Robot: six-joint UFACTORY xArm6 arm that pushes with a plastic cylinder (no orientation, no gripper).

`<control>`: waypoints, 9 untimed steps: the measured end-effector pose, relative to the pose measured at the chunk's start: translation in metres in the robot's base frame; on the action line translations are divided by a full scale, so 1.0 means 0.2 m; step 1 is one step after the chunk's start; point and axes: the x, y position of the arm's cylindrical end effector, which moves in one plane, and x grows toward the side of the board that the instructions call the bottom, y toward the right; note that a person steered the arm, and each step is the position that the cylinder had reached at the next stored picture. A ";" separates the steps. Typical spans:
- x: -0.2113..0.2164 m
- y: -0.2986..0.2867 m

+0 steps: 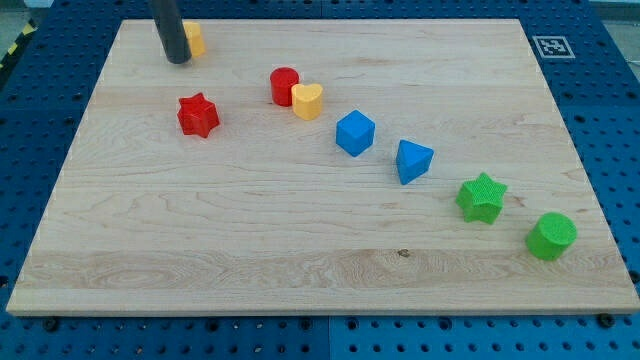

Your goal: Place the red star between the red circle and yellow hexagon

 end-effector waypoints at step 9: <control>0.74 0.01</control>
